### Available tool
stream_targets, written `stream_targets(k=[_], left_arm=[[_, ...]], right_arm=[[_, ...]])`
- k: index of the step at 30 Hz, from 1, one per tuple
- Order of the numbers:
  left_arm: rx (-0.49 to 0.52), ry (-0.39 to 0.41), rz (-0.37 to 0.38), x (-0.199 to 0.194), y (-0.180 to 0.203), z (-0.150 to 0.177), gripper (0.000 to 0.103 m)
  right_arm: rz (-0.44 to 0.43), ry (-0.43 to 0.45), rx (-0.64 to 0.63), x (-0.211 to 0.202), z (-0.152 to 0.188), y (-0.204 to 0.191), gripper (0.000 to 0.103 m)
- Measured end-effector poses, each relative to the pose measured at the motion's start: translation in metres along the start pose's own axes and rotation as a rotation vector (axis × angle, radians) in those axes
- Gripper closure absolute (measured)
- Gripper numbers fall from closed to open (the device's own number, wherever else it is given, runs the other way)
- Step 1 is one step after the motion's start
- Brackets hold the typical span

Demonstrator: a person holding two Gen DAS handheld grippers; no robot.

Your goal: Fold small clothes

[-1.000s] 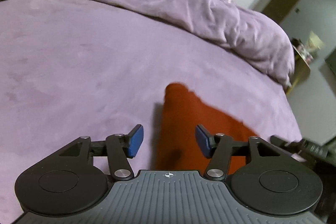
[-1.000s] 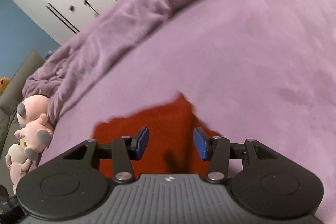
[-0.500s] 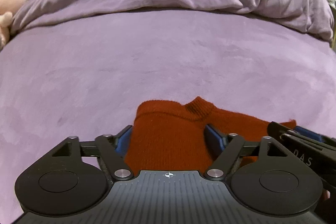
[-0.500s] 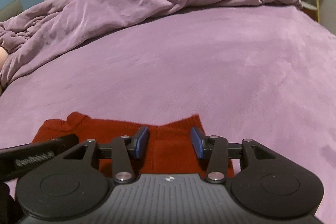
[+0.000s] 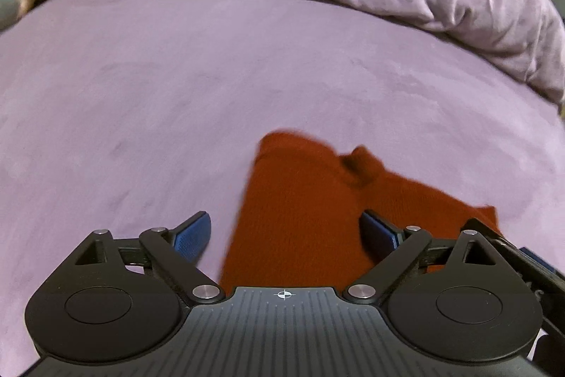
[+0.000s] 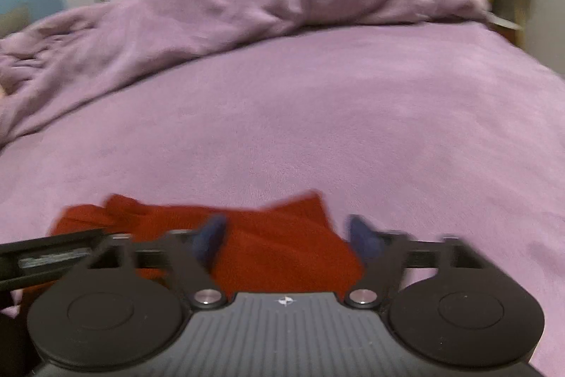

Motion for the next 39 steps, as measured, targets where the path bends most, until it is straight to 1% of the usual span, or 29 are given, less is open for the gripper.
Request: stream_targets(k=[1, 3, 4, 5, 6, 7, 8, 10, 12, 14, 15, 17, 18, 20, 22, 23, 24, 25, 26, 27, 29, 32, 34, 36, 39], left_arm=[[-0.014, 0.013, 0.018, -0.015, -0.005, 0.006, 0.008], [-0.040, 0.062, 0.056, -0.051, -0.018, 0.023, 0.009], [-0.058, 0.079, 0.064, -0.069, -0.024, 0.034, 0.010], [-0.072, 0.078, 0.058, -0.084, -0.032, 0.050, 0.010], [-0.076, 0.078, 0.061, -0.092, -0.037, 0.062, 0.010], [-0.065, 0.070, 0.064, -0.098, -0.041, 0.075, 0.010], [-0.037, 0.049, 0.058, -0.101, -0.043, 0.089, 0.011], [-0.018, 0.064, 0.060, -0.107, -0.046, 0.104, 0.008], [0.025, 0.019, 0.022, -0.110, -0.046, 0.114, 0.008], [0.052, 0.036, -0.004, -0.122, -0.046, 0.118, 0.008], [0.068, 0.037, -0.018, -0.125, -0.047, 0.121, 0.008], [0.101, 0.016, -0.046, -0.127, -0.045, 0.126, 0.008], [0.109, 0.006, -0.052, -0.126, -0.043, 0.127, 0.008], [0.111, -0.024, -0.072, -0.129, -0.044, 0.128, 0.009], [0.107, -0.022, -0.079, -0.139, -0.044, 0.129, 0.011], [0.109, -0.012, -0.085, -0.146, -0.044, 0.127, 0.011], [0.117, 0.000, -0.089, -0.154, -0.043, 0.127, 0.011], [0.125, 0.012, -0.091, -0.161, -0.042, 0.129, 0.010], [0.136, 0.022, -0.099, -0.168, -0.042, 0.129, 0.009], [0.148, 0.026, -0.109, -0.173, -0.041, 0.130, 0.008], [0.167, 0.025, -0.117, -0.182, -0.039, 0.134, 0.008], [0.171, 0.007, -0.108, -0.188, -0.038, 0.139, 0.008], [0.164, -0.013, -0.108, -0.190, -0.039, 0.142, 0.008], [0.173, -0.015, -0.129, -0.195, -0.040, 0.144, 0.007], [0.246, -0.019, -0.185, -0.198, -0.039, 0.146, 0.007]], right_arm=[[-0.003, 0.000, 0.005, -0.010, 0.001, 0.002, 0.020], [-0.028, 0.047, 0.003, -0.044, 0.008, 0.009, 0.020], [-0.030, 0.065, -0.017, -0.061, 0.014, 0.011, 0.020], [-0.039, 0.094, -0.048, -0.081, 0.023, 0.014, 0.020], [-0.048, 0.123, -0.087, -0.100, 0.036, 0.018, 0.020], [-0.041, 0.129, -0.118, -0.114, 0.049, 0.022, 0.020], [-0.033, 0.107, -0.146, -0.123, 0.063, 0.025, 0.020], [-0.020, 0.039, -0.156, -0.134, 0.091, 0.036, 0.020], [-0.012, 0.008, -0.138, -0.139, 0.107, 0.048, 0.020], [-0.013, -0.009, -0.102, -0.147, 0.110, 0.056, 0.020], [0.000, -0.018, -0.106, -0.152, 0.110, 0.058, 0.020], [0.029, -0.036, -0.135, -0.158, 0.113, 0.058, 0.020], [0.030, -0.059, -0.152, -0.158, 0.115, 0.058, 0.020], [0.064, -0.084, -0.169, -0.156, 0.118, 0.059, 0.020], [0.106, -0.157, -0.180, -0.155, 0.122, 0.059, 0.020], [0.151, -0.241, -0.214, -0.151, 0.128, 0.058, 0.020], [0.175, -0.290, -0.242, -0.150, 0.134, 0.056, 0.020], [0.165, -0.301, -0.258, -0.154, 0.138, 0.055, 0.019], [0.141, -0.301, -0.264, -0.163, 0.141, 0.053, 0.014], [0.127, -0.310, -0.260, -0.169, 0.144, 0.052, 0.012], [0.102, -0.320, -0.227, -0.183, 0.150, 0.052, 0.005], [0.057, -0.316, -0.167, -0.201, 0.153, 0.050, 0.004], [0.059, -0.325, -0.163, -0.207, 0.152, 0.048, 0.004], [0.083, -0.347, -0.182, -0.211, 0.151, 0.042, 0.004], [0.082, -0.332, -0.199, -0.217, 0.145, 0.032, 0.004]])
Point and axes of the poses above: each gripper's, at about its wrist camera, not at the fingertips, and x roughly the way its jaws point, y to its right, z to its underside, the point moved 6 cm from there along x, roughly the way its jaws point, and after that the axes turned 1 degree about y, right-handed, at the moved point
